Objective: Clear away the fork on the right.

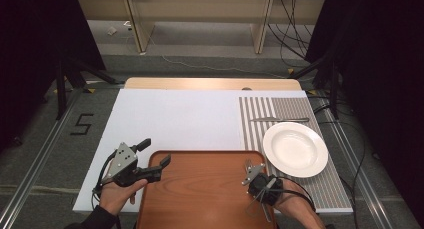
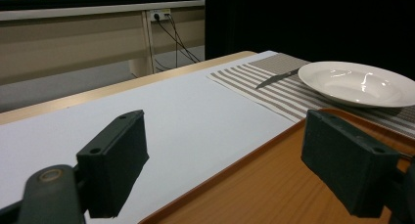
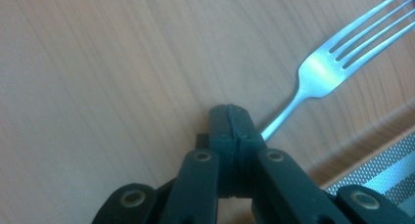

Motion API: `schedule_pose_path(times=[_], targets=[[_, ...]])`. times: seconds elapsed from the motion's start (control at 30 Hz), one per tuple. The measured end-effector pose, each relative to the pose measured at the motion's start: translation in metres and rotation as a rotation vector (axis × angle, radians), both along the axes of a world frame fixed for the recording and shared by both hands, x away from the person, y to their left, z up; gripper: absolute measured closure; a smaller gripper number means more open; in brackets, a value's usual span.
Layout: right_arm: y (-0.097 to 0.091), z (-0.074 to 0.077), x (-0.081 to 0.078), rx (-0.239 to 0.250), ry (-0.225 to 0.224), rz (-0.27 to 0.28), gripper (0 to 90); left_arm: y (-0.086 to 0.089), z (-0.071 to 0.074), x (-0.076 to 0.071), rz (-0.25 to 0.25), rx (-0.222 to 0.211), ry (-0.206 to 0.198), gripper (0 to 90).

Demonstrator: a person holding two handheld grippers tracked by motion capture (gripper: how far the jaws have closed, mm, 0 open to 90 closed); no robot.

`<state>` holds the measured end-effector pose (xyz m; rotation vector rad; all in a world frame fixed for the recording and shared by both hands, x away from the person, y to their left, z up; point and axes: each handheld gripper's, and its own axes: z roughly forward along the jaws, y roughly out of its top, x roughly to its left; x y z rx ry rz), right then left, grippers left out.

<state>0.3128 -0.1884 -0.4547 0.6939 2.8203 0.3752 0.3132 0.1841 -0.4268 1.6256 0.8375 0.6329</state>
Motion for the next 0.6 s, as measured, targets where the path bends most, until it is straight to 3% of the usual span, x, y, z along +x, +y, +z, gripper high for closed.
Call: schedule_pose_path(times=[0.5, 0.6], targets=[[-0.011, 0.002, 0.002, -0.035, -0.014, -0.03, 90.0, 0.0, 0.0, 0.0, 0.002, 0.0, -0.003, 16.7], [-0.013, 0.002, 0.002, -0.025, -0.009, -0.039, 89.6, 0.0, 0.0, 0.0, 0.003, -0.001, -0.003, 16.7]])
